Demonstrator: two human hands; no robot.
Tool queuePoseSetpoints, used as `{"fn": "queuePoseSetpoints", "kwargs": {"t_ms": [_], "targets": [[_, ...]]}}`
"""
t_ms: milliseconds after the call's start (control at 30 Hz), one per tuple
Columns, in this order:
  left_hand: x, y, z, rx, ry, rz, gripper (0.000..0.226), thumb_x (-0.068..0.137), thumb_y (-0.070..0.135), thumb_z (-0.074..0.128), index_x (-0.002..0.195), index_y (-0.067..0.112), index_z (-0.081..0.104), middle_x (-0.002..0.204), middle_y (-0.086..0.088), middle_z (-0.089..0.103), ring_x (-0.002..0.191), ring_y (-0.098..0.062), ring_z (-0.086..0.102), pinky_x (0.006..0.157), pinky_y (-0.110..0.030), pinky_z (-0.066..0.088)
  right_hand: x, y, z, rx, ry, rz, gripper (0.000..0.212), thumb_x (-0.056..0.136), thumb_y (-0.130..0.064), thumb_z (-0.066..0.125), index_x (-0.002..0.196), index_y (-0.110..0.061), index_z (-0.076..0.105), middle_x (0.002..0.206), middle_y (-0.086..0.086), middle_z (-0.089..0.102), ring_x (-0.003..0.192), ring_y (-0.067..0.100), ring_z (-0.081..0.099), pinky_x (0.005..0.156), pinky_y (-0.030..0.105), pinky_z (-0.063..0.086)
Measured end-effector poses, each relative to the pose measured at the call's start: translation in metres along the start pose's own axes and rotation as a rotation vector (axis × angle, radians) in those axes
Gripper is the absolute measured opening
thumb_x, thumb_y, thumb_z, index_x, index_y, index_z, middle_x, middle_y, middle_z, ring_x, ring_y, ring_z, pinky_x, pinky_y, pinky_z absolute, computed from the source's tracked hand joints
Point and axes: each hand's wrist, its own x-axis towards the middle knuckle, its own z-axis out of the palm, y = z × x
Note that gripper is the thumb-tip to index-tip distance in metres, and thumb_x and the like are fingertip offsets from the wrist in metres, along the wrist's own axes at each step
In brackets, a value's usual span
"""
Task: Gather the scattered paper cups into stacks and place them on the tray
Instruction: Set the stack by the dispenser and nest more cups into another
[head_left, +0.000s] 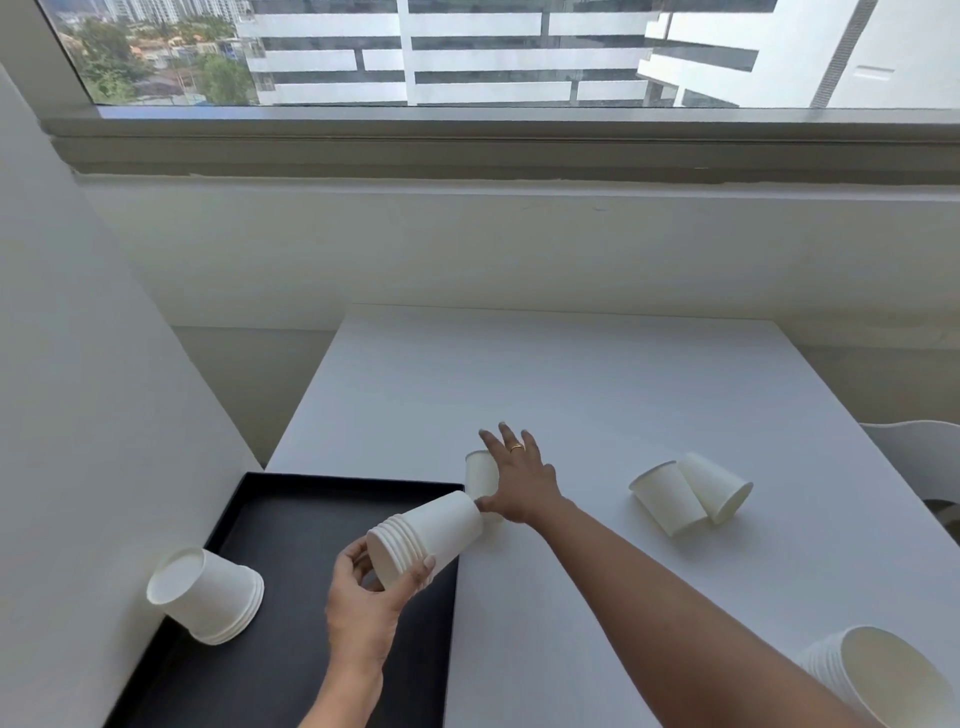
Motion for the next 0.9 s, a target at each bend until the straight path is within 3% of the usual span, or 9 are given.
{"fn": "queuePoseSetpoints", "kwargs": {"t_ms": [133,300,567,667,800,900], "targets": [[0.006,-0.004,-0.001,-0.010,0.006,-0.016,0.064,0.062,0.007,0.083,0.115,0.017,0.048,0.112,-0.005,0.058,0.103,-0.021,0.056,0.087,-0.033,0.044,0.005,-0.002,0.007,-0.115,-0.094,-0.045,0.094,0.081,-0.031,0.067,0.149,-0.028,0.001,0.159,-0.005,-0.008,0.145,0.025,-0.010,0.107,0.055,0.026],[0.009,-0.005,-0.002,-0.017,0.005,-0.023,0.065,0.063,0.006,0.082,0.118,0.014,0.048,0.112,-0.005,0.058,0.102,-0.020,0.055,0.086,-0.031,0.042,0.003,-0.001,0.012,-0.126,-0.057,-0.047,0.091,0.081,-0.018,0.067,0.148,-0.026,0.005,0.158,-0.004,-0.001,0.145,0.027,-0.004,0.106,0.052,0.031],[0.009,-0.003,0.001,-0.017,-0.011,-0.020,0.061,0.063,0.007,0.082,0.112,0.017,0.048,0.111,-0.005,0.059,0.099,-0.019,0.056,0.083,-0.031,0.042,-0.007,0.007,0.016,-0.054,-0.083,-0.064,0.089,0.076,-0.031,0.074,0.145,-0.022,0.019,0.157,-0.005,0.009,0.145,0.030,-0.001,0.106,0.051,0.035],[0.006,-0.001,0.002,-0.021,-0.017,-0.011,0.060,0.064,0.007,0.082,0.112,0.017,0.048,0.113,-0.005,0.058,0.099,-0.019,0.055,0.082,-0.031,0.042,-0.015,0.011,0.019,0.004,-0.049,-0.078,0.078,0.075,-0.043,0.072,0.138,-0.021,0.032,0.154,-0.004,0.017,0.145,0.025,0.000,0.106,0.051,0.034],[0.001,0.001,0.002,-0.021,-0.025,-0.009,0.060,0.064,0.007,0.082,0.113,0.017,0.048,0.113,-0.005,0.057,0.098,-0.016,0.055,0.082,-0.030,0.042,-0.031,0.021,0.026,0.061,0.059,-0.123,0.045,0.083,-0.035,0.065,0.120,-0.013,0.051,0.143,0.002,0.033,0.139,0.019,0.023,0.101,0.036,0.039],[-0.003,0.000,0.001,-0.015,-0.035,-0.006,0.061,0.064,0.008,0.082,0.113,0.018,0.048,0.115,-0.005,0.057,0.100,-0.017,0.055,0.081,-0.029,0.041,-0.047,0.030,0.033,0.148,0.096,-0.084,0.038,0.082,-0.025,0.065,0.114,-0.011,0.053,0.135,0.002,0.036,0.122,0.020,0.042,0.092,0.027,0.040]]}}
